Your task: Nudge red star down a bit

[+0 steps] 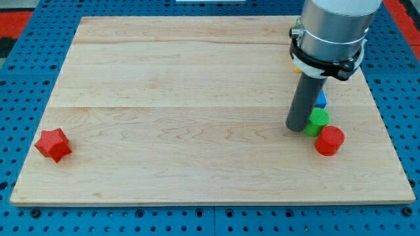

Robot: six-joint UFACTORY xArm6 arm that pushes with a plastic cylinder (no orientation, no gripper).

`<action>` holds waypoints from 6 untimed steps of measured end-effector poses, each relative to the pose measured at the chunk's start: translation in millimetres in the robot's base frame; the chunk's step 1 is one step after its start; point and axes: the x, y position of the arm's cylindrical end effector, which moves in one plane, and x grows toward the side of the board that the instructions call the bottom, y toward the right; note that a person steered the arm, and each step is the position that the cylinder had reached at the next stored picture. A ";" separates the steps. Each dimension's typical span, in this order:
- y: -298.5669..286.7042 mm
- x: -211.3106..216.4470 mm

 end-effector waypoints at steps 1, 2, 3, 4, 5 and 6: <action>9.1 0.0; -12.4 0.0; -64.4 5.2; -125.5 2.5; -201.0 -28.3; -291.7 -43.9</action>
